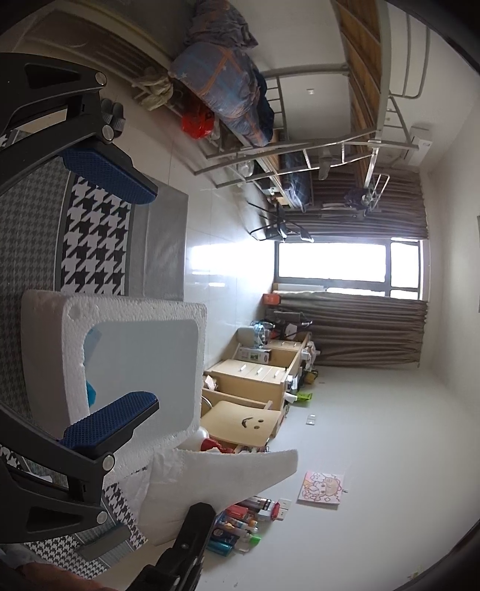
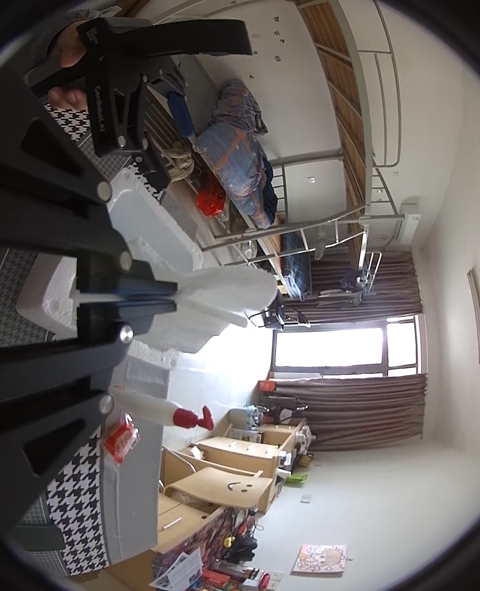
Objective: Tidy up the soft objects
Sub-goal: 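Lower the white tissue into the foam box and open the right tool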
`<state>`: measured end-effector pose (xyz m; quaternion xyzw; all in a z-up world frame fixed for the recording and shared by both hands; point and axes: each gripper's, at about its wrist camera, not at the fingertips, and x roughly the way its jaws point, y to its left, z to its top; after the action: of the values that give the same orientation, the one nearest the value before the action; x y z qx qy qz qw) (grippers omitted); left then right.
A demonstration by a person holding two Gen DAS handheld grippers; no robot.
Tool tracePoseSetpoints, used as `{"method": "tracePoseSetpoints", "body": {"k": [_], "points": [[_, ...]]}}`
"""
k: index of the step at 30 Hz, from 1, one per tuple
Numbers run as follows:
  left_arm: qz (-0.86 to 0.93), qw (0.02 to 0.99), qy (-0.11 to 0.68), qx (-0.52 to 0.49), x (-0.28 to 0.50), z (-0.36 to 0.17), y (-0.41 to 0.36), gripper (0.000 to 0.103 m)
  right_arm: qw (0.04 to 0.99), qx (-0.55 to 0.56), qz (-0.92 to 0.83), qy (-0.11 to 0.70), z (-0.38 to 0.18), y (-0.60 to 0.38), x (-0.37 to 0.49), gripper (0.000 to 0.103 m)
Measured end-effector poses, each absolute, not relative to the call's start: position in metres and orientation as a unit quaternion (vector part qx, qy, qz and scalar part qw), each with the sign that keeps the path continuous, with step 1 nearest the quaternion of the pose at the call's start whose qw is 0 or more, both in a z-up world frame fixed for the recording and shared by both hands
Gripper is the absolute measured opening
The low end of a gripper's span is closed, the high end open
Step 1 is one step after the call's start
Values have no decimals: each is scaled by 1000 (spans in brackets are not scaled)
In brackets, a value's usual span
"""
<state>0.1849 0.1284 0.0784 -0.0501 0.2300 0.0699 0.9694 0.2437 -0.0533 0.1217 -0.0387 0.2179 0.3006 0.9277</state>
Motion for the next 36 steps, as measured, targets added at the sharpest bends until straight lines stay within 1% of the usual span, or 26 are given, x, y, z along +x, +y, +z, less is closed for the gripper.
{"method": "tracePoseSetpoints", "body": {"k": [12,36], "points": [[88,967,231,-55,174,75,139,102,919,-46,321,225,119,-36,247,4],[104,964,235,-65,164,62,165,102,904,-58,316,281,95,-9,271,5]]}}
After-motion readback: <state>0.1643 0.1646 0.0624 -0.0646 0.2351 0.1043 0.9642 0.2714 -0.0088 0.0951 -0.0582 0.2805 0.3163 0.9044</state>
